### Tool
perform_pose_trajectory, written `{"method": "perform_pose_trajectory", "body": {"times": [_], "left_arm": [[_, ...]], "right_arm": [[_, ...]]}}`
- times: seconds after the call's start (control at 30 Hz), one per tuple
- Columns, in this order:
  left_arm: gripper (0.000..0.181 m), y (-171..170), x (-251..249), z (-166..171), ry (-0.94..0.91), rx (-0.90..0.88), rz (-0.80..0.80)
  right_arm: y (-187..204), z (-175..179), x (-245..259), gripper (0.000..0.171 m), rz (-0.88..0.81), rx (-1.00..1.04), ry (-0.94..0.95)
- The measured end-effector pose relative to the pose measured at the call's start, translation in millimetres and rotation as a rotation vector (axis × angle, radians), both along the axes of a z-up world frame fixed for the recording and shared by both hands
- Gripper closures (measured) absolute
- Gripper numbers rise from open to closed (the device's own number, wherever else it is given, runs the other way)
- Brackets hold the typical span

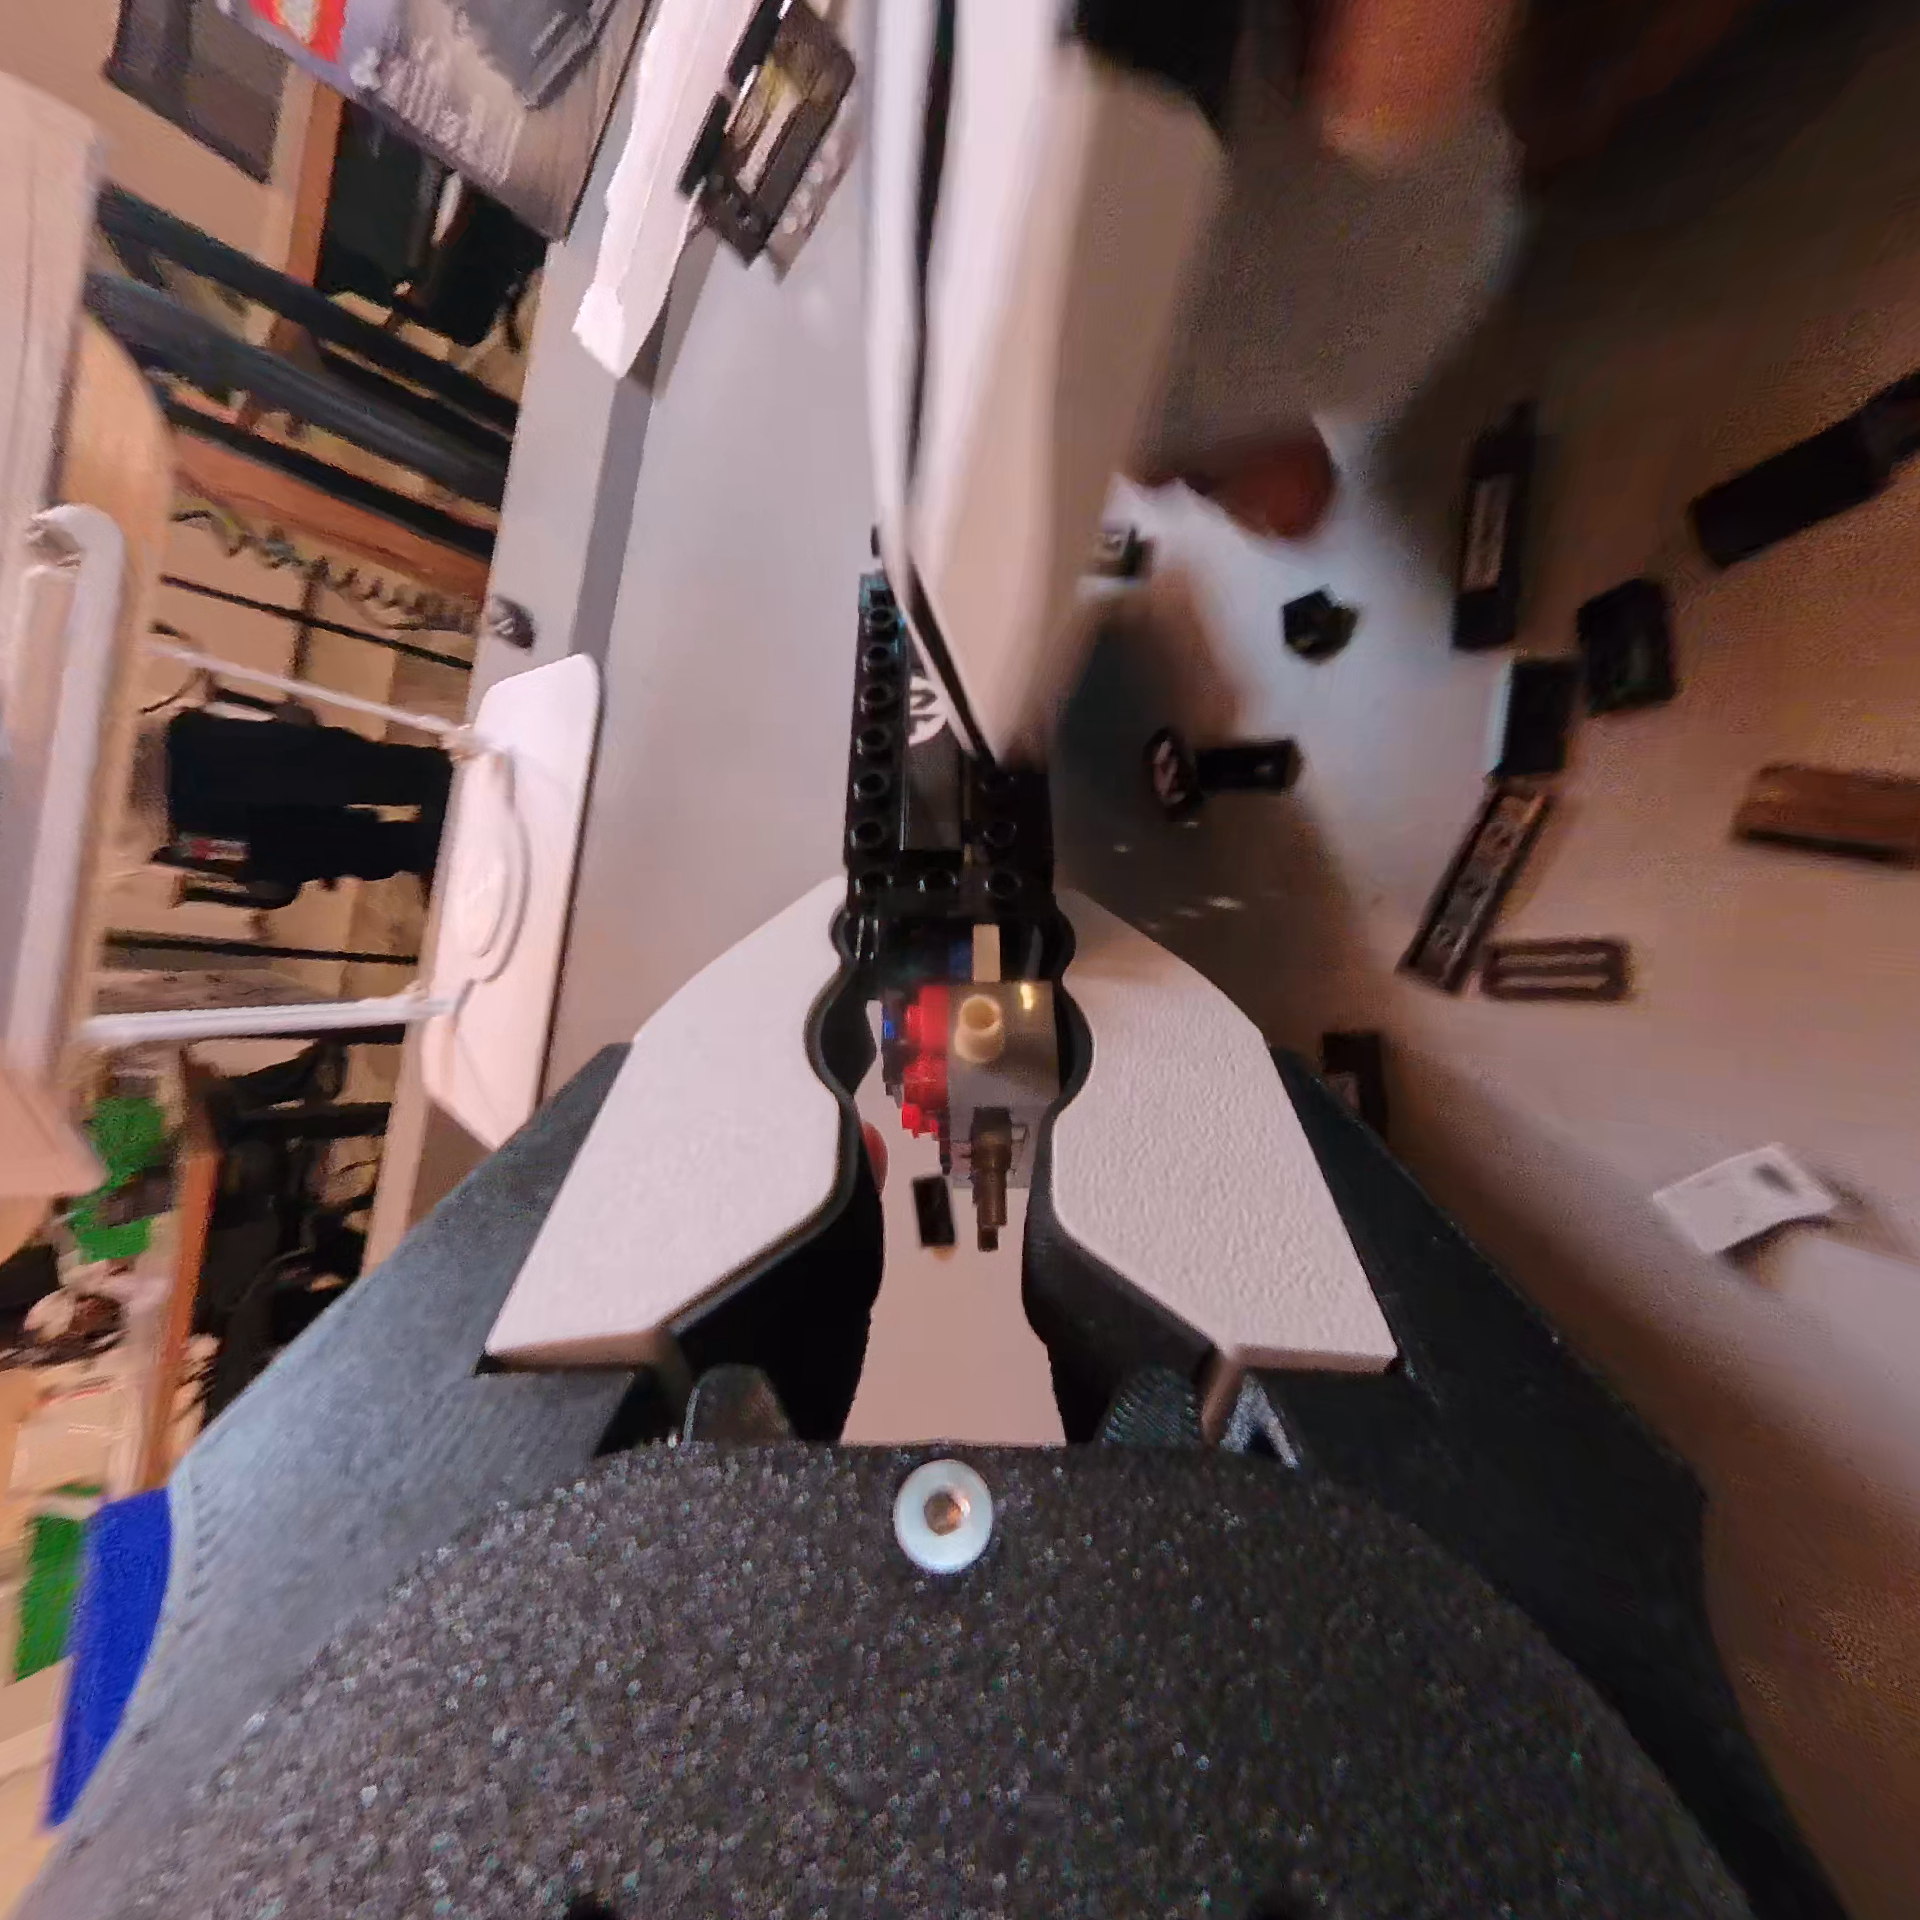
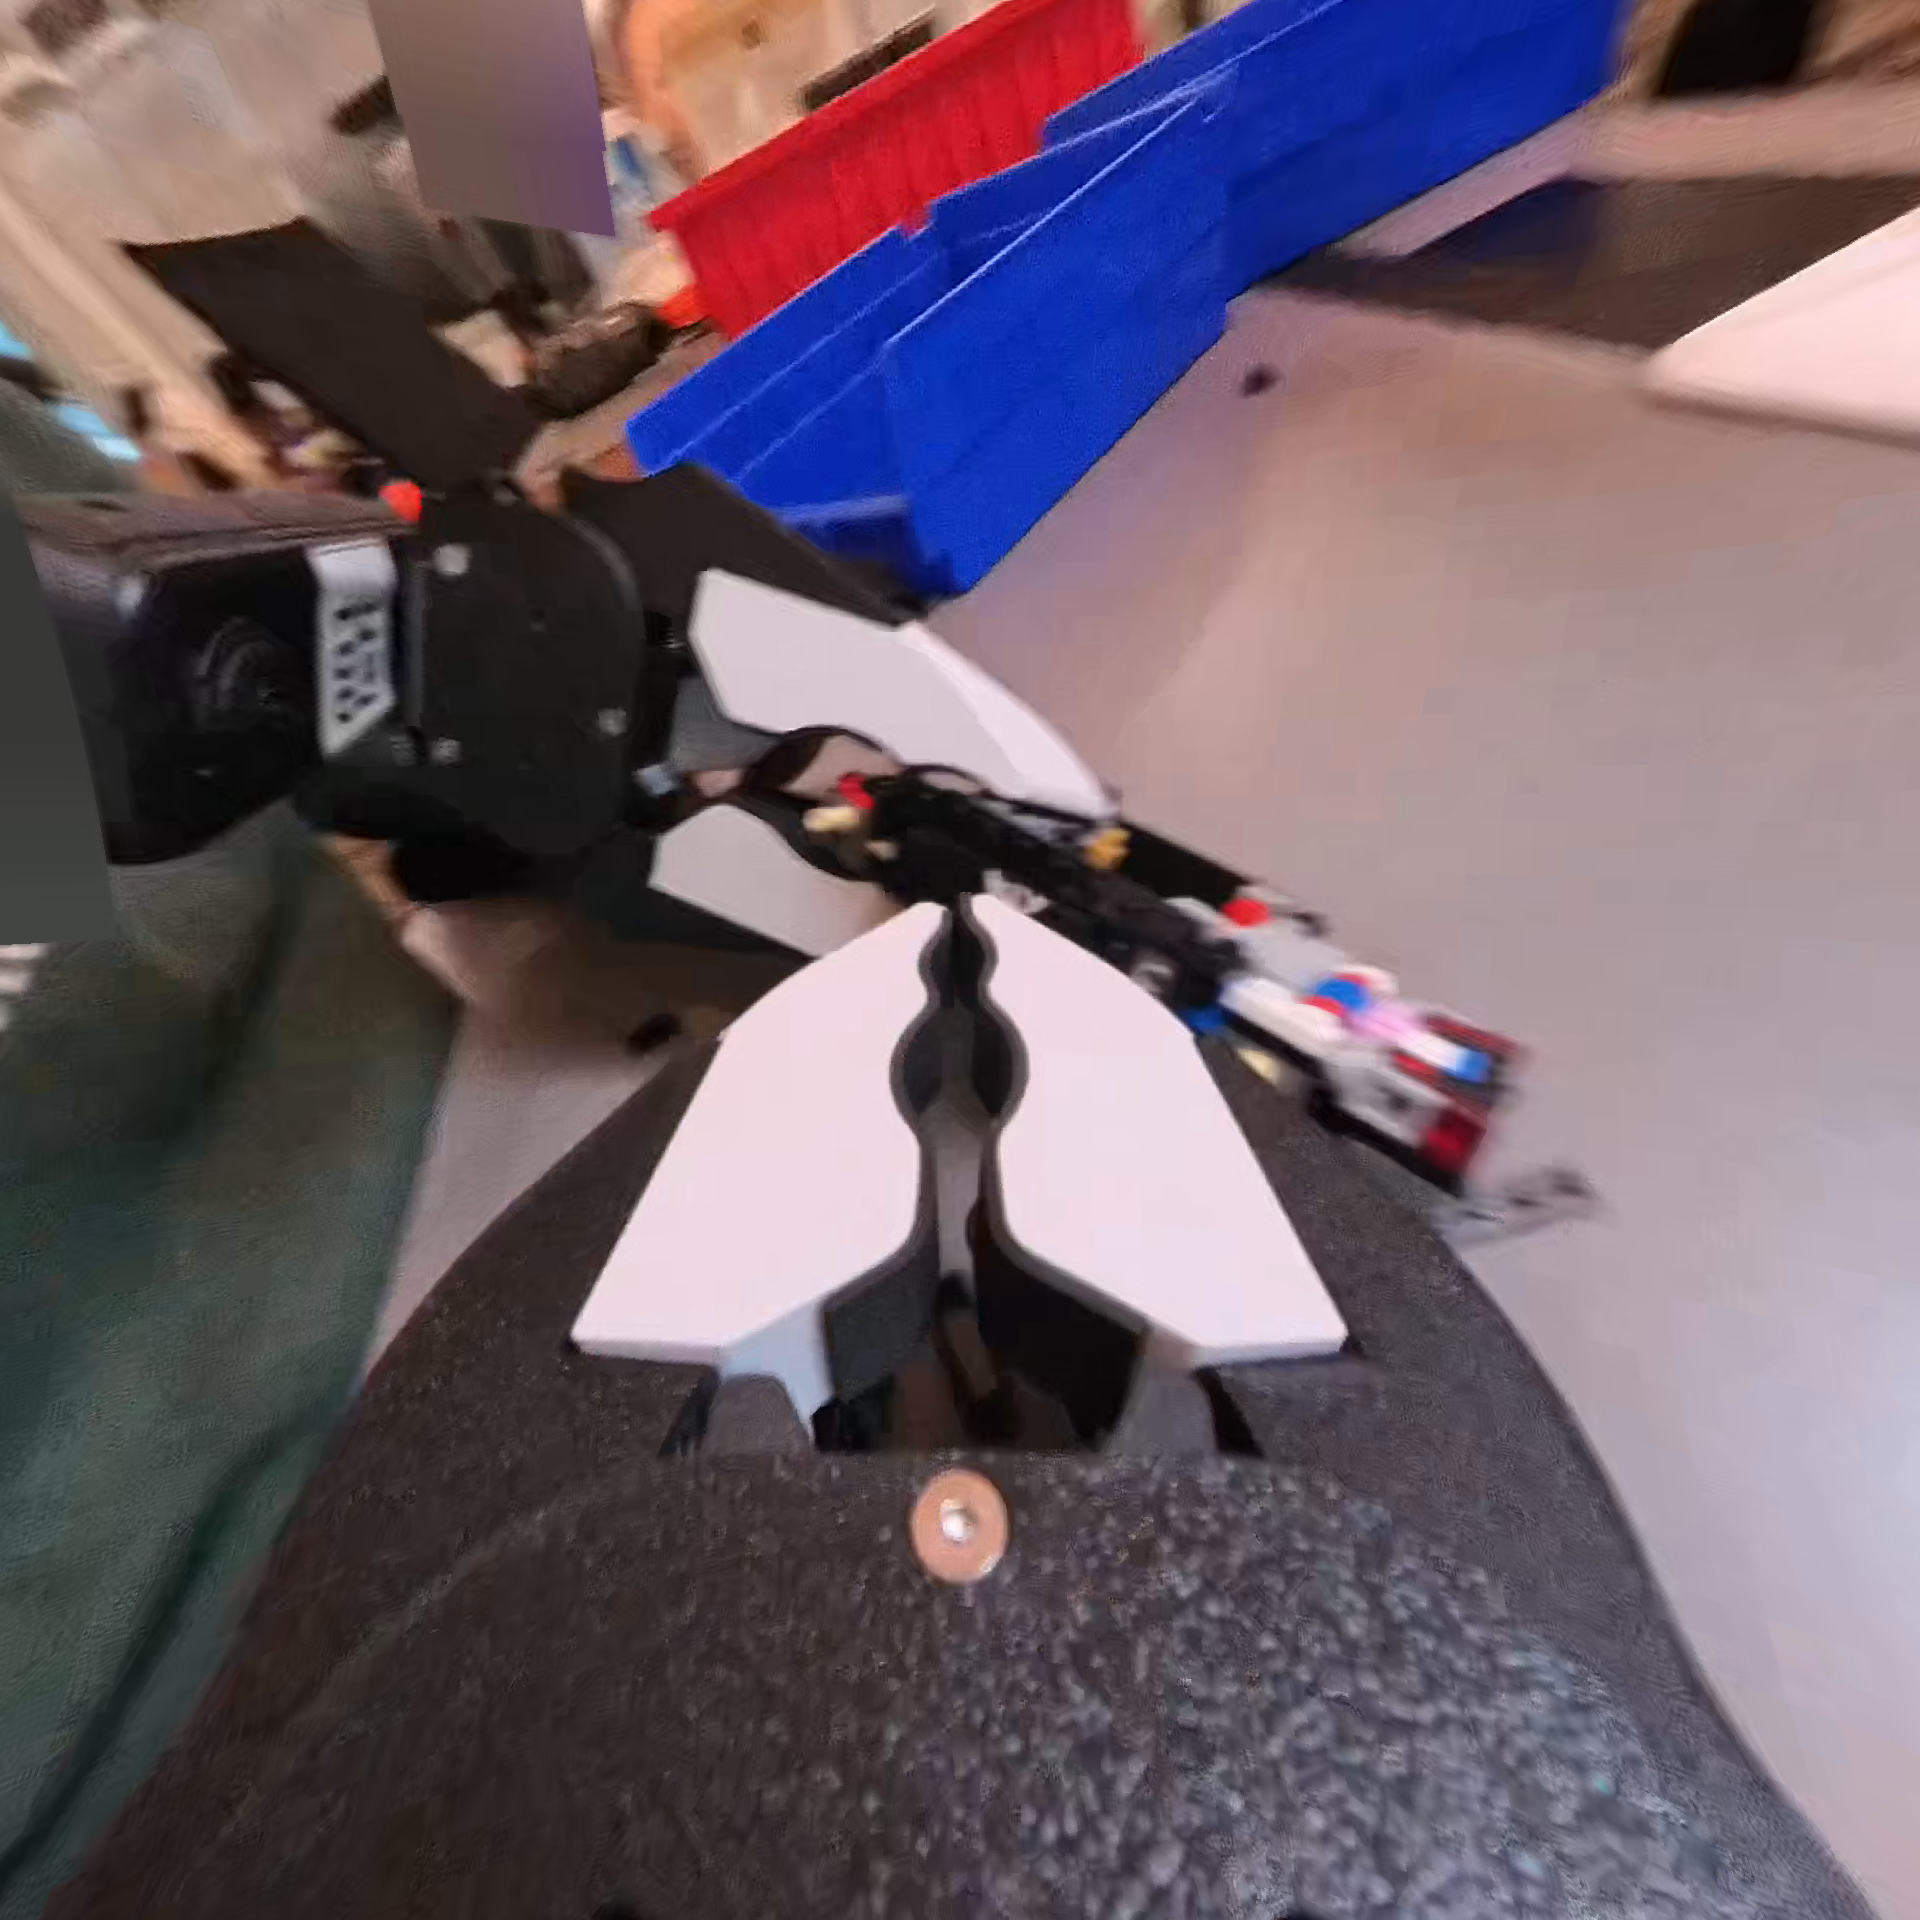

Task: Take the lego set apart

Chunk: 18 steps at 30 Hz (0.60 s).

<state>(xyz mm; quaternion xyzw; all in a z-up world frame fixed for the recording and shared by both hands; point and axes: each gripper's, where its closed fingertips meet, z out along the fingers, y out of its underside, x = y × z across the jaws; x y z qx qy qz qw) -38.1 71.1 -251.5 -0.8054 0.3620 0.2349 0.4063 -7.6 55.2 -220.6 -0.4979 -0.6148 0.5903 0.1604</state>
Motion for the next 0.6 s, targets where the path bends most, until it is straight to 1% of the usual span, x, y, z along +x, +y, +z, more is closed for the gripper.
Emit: {"method": "perform_pose_trajectory", "body": {"times": [0.03, 0.07, 0.1, 0.13, 0.17, 0.2, 0.23, 0.3, 0.37, 0.43, 0.53, 0.6], "left_arm": [[0.151, 2, 6, 0, -0.008, -0.006, -0.018], [0.151, 3, 4, 0, 0.064, 0.001, -0.023], [0.151, 4, -3, -1, 0.072, 0.009, 0.0], [0.151, 2, -9, -1, 0.004, -0.006, 0.027], [0.151, 1, -15, 0, -0.031, -0.016, 0.049], [0.151, 0, -21, 0, -0.02, -0.013, 0.058], [0.151, 1, -23, 0, -0.009, -0.008, 0.055], [0.151, 2, -19, -1, -0.036, -0.014, 0.045], [0.151, 3, -17, -1, -0.061, -0.022, 0.038], [0.151, 2, -13, -1, -0.1, -0.031, 0.02], [0.151, 0, -1, -2, -0.213, -0.068, -0.017], [0.151, -1, 5, -3, -0.274, -0.096, -0.045]], "right_arm": [[-26, -7, 3, 0.171, 0.114, -0.008, -0.046], [-35, -12, 2, 0.171, 0.134, 0.105, -0.027], [-23, 1, -2, 0.171, 0.065, 0.162, 0.062], [-8, 18, 0, 0.171, 0.028, 0.086, 0.1], [8, 27, 4, 0.171, -0.004, 0.02, 0.105], [23, 28, 7, 0.171, -0.065, 0.048, 0.111], [32, 25, 9, 0.171, -0.118, 0.118, 0.119], [36, 20, 8, 0.171, -0.162, 0.26, 0.123], [36, 15, 3, 0.16, -0.179, 0.355, 0.123], [36, 12, -2, 0.158, -0.196, 0.455, 0.142], [31, 6, -6, 0.158, -0.166, 0.666, 0.16], [28, 0, -6, 0.16, -0.119, 0.725, 0.136]]}}
